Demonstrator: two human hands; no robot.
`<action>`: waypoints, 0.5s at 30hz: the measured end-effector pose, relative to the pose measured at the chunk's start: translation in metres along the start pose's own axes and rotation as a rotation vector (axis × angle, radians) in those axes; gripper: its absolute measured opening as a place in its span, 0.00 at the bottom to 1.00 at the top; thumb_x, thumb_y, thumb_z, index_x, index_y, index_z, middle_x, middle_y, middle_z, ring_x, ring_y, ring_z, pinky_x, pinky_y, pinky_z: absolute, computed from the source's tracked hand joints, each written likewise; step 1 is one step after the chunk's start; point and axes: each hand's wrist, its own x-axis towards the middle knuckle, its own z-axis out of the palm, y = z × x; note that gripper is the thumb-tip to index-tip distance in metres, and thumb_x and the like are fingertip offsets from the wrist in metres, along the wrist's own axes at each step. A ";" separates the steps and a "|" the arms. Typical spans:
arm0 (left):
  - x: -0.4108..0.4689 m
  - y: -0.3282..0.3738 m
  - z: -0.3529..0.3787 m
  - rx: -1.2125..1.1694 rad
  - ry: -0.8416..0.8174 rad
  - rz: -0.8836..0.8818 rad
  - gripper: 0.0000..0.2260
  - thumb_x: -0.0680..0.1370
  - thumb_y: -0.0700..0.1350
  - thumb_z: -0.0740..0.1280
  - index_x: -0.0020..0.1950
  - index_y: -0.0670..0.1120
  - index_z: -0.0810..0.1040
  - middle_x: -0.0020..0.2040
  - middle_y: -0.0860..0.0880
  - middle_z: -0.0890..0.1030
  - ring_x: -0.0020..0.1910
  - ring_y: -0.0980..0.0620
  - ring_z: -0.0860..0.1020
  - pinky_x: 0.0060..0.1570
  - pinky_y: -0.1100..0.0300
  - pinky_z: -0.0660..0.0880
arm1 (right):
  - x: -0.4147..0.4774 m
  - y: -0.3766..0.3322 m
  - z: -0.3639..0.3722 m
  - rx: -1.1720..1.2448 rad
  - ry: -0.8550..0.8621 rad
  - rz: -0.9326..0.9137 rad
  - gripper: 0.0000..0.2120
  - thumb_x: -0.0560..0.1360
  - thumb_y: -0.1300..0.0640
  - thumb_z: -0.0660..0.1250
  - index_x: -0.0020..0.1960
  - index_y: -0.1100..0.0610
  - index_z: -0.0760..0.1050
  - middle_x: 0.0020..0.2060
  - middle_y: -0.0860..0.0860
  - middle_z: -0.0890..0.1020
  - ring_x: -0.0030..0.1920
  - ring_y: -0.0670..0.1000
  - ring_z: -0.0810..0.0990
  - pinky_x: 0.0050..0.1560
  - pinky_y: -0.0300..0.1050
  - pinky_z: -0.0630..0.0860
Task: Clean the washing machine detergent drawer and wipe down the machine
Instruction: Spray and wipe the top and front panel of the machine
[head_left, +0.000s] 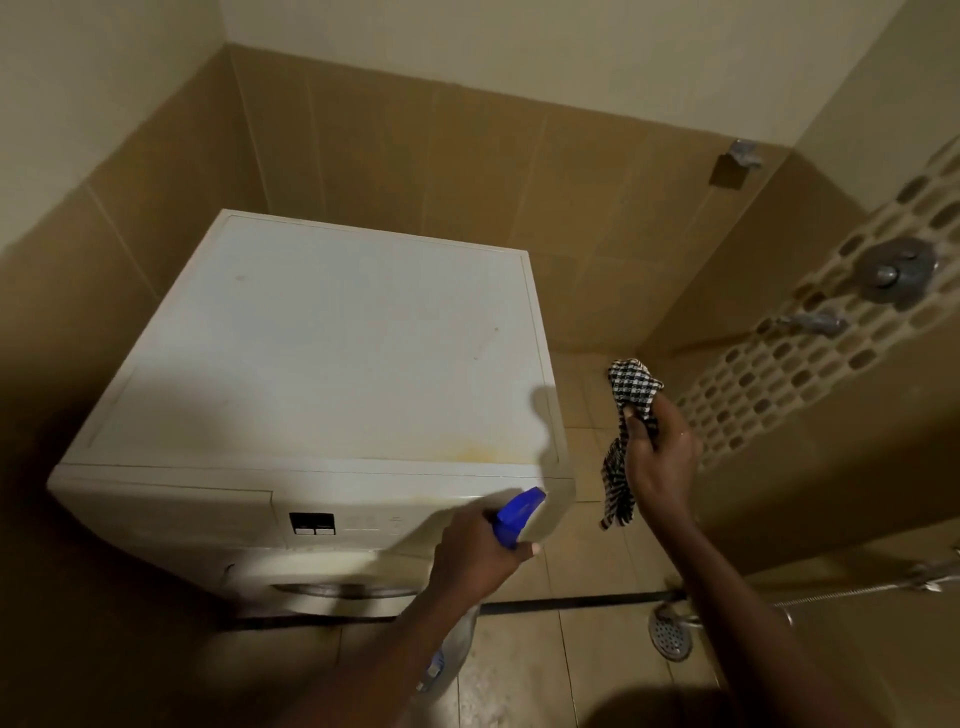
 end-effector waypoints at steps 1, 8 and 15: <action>0.001 0.002 0.004 0.000 -0.003 0.006 0.28 0.66 0.57 0.78 0.64 0.56 0.77 0.51 0.55 0.84 0.49 0.54 0.81 0.49 0.61 0.77 | -0.004 0.003 -0.002 -0.017 -0.003 -0.004 0.10 0.78 0.63 0.62 0.57 0.56 0.77 0.41 0.44 0.77 0.39 0.39 0.74 0.38 0.35 0.70; -0.001 -0.005 -0.008 -0.141 0.008 -0.017 0.09 0.66 0.52 0.78 0.39 0.54 0.79 0.35 0.54 0.83 0.35 0.53 0.82 0.44 0.53 0.81 | -0.060 0.050 0.032 -0.104 -0.312 -0.051 0.14 0.79 0.55 0.57 0.62 0.55 0.74 0.51 0.50 0.82 0.49 0.47 0.79 0.46 0.31 0.72; -0.012 -0.026 -0.050 -0.231 0.105 -0.051 0.09 0.68 0.51 0.79 0.41 0.50 0.82 0.33 0.52 0.83 0.31 0.54 0.81 0.41 0.53 0.81 | -0.074 0.066 0.083 -0.465 -0.317 -0.103 0.25 0.79 0.48 0.47 0.68 0.59 0.70 0.72 0.57 0.69 0.72 0.57 0.66 0.71 0.60 0.62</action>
